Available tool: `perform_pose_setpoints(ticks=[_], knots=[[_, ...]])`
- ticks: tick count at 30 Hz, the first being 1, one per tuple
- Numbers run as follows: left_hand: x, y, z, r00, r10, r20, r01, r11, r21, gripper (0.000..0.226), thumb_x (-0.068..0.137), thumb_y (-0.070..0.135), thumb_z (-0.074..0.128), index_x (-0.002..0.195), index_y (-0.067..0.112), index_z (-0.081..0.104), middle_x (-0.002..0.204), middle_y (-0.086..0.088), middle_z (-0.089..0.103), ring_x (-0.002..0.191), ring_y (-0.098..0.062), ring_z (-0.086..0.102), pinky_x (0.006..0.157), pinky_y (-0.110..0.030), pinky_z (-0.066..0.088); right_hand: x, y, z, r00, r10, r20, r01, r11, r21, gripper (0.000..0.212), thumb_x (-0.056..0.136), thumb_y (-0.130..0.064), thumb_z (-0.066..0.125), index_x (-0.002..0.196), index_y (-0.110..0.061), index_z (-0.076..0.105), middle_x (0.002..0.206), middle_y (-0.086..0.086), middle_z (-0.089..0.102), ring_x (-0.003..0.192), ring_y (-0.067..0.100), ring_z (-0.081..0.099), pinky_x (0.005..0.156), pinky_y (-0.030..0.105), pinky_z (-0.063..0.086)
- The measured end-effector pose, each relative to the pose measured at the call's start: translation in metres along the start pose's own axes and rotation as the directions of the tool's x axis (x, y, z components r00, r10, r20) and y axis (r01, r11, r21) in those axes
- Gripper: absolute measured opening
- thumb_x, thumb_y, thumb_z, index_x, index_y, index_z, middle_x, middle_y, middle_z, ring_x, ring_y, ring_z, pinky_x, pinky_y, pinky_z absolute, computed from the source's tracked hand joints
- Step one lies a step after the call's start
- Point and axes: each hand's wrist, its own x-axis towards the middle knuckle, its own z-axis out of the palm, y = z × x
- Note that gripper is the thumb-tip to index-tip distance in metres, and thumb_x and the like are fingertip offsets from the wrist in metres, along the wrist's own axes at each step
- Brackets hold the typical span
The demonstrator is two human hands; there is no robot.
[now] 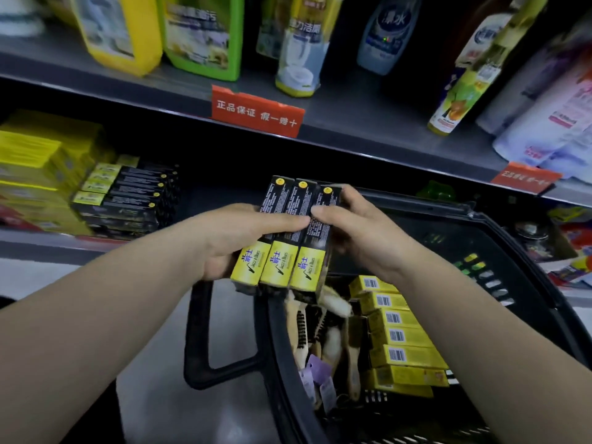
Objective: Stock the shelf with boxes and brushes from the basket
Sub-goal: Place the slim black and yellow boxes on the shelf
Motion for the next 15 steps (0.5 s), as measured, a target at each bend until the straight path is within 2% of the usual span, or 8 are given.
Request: perform_pose_setpoints(ticks=[2,3,6,8,11,13,15], knots=[[-0.004,0.0,-0.019,0.998,-0.014,-0.057,0.015,1.0,0.016,0.04,0.065,0.039,0.077,0.097,0.018,0.068,0.083,-0.01,0.075,0.067,-0.027,0.072,0.052,-0.038,0.058,0.013,-0.005,0.011,1.0,-0.001,-0.02,0.0,0.999,-0.049,0.024,0.085,-0.022,0.064,0.105,-0.027,0.053,0.098,-0.001,0.067,0.084,0.013,0.065,0.064,0.025,0.047],[-0.006,0.0,-0.029,0.995,-0.014,-0.098,0.015,1.0,0.013,0.045,0.061,0.041,0.078,0.098,0.018,0.068,0.086,-0.01,0.075,0.072,-0.028,0.073,0.056,-0.041,0.058,0.019,-0.009,0.017,1.0,0.009,-0.022,-0.01,0.998,-0.067,0.021,0.085,-0.022,0.064,0.101,-0.027,0.052,0.093,0.0,0.065,0.079,0.012,0.063,0.06,0.024,0.044],[-0.015,0.003,-0.062,0.982,0.004,-0.188,-0.01,1.0,-0.03,0.043,0.057,0.042,0.075,0.091,0.015,0.069,0.082,-0.011,0.075,0.065,-0.025,0.072,0.05,-0.037,0.057,0.039,-0.019,0.034,1.0,0.022,0.008,-0.021,0.995,-0.094,0.012,0.085,-0.025,0.064,0.087,-0.024,0.053,0.075,-0.004,0.063,0.064,0.01,0.059,0.049,0.019,0.039],[-0.02,0.004,-0.086,0.968,0.02,-0.251,-0.034,0.998,-0.052,0.04,0.06,0.04,0.075,0.091,0.015,0.069,0.08,-0.011,0.075,0.063,-0.023,0.072,0.05,-0.038,0.058,0.05,-0.026,0.045,0.999,0.02,0.04,-0.015,0.992,-0.125,0.019,0.083,-0.034,0.065,0.071,-0.025,0.054,0.062,-0.006,0.061,0.056,0.009,0.056,0.042,0.016,0.037],[-0.028,-0.004,-0.123,0.938,0.063,-0.341,-0.08,0.996,-0.035,0.03,0.068,0.036,0.073,0.091,0.019,0.066,0.072,-0.004,0.075,0.061,-0.018,0.072,0.044,-0.033,0.055,0.067,-0.03,0.063,0.998,-0.002,0.071,0.02,0.966,-0.257,0.038,0.066,-0.058,0.066,0.051,-0.024,0.055,0.056,-0.003,0.059,0.052,0.01,0.052,0.048,0.017,0.04],[-0.029,-0.016,-0.146,0.917,0.052,-0.396,-0.066,0.998,-0.023,0.035,0.063,0.038,0.074,0.092,0.021,0.064,0.07,-0.002,0.074,0.06,-0.016,0.071,0.045,-0.033,0.055,0.08,-0.026,0.072,0.996,-0.017,0.092,0.047,0.941,-0.334,0.043,0.054,-0.066,0.065,0.051,-0.024,0.06,0.061,0.0,0.06,0.059,0.013,0.052,0.058,0.023,0.041],[-0.028,-0.029,-0.167,0.88,0.021,-0.474,-0.031,0.999,-0.012,0.042,0.062,0.04,0.076,0.098,0.022,0.063,0.073,-0.003,0.075,0.063,-0.018,0.072,0.053,-0.035,0.057,0.096,-0.022,0.08,0.995,-0.017,0.094,0.052,0.922,-0.383,0.045,0.054,-0.069,0.065,0.06,-0.024,0.064,0.065,-0.002,0.06,0.063,0.012,0.05,0.062,0.025,0.039]])
